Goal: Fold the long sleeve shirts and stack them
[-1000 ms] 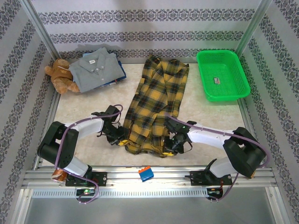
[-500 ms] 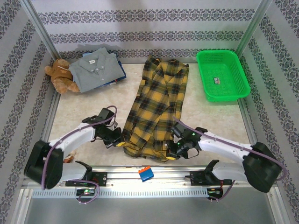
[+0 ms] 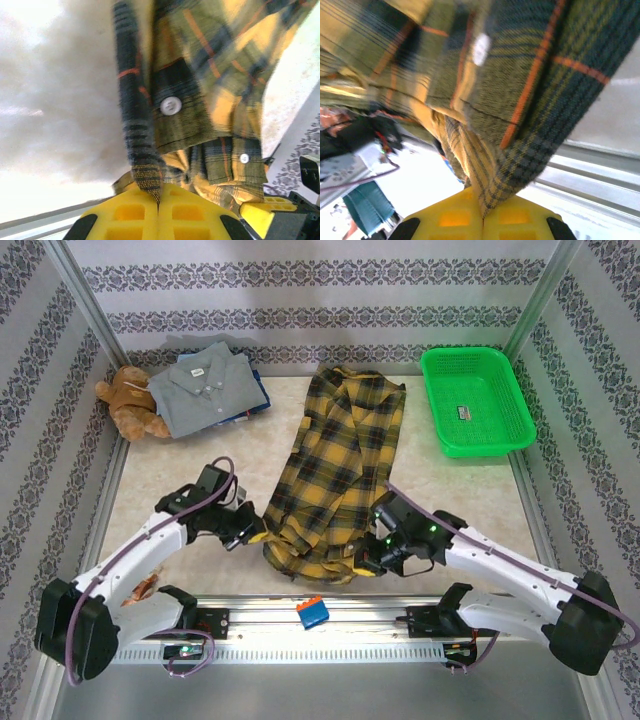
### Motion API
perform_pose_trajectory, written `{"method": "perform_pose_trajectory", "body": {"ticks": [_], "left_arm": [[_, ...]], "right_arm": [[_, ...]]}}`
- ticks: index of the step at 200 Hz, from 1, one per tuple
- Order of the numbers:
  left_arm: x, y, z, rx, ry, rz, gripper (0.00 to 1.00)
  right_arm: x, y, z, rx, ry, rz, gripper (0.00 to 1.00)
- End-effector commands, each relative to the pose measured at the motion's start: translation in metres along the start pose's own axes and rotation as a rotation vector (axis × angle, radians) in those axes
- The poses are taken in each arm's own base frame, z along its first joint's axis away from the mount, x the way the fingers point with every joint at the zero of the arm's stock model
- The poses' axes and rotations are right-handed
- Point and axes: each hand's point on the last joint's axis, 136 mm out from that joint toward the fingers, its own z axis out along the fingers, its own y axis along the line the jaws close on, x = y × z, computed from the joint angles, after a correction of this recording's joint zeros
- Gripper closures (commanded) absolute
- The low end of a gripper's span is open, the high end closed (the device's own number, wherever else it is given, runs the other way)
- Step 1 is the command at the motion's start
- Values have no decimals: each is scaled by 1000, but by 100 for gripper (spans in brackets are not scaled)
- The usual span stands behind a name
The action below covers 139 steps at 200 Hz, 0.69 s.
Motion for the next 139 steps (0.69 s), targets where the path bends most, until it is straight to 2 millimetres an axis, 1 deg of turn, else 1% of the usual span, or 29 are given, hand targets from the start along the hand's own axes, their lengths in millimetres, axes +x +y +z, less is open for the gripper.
{"method": "perform_pose_trajectory", "body": {"ticks": [1, 19, 29, 56, 66, 81, 105, 126, 139], "left_arm": [[-25, -60, -13, 144, -51, 46, 100], [-45, -91, -18, 207, -79, 60, 100], [-56, -104, -19, 227, -94, 67, 100], [-88, -133, -14, 266, -136, 68, 100], [-101, -145, -11, 287, -150, 73, 100], [-119, -158, -7, 292, -169, 82, 100], [-149, -164, 5, 275, -197, 81, 100], [-172, -161, 17, 250, -213, 76, 100], [-183, -160, 23, 227, -216, 84, 100]], "right_arm": [[-19, 24, -27, -53, -51, -25, 100], [-38, 40, -52, -101, -92, -40, 100], [-48, 46, -64, -119, -114, -42, 100], [-77, 52, -87, -153, -153, -39, 100], [-89, 53, -94, -150, -165, -46, 100], [-105, 51, -100, -143, -168, -46, 100], [-133, 42, -105, -140, -190, -26, 100], [-155, 28, -105, -120, -200, -2, 100], [-168, 18, -104, -98, -205, 10, 100]]}}
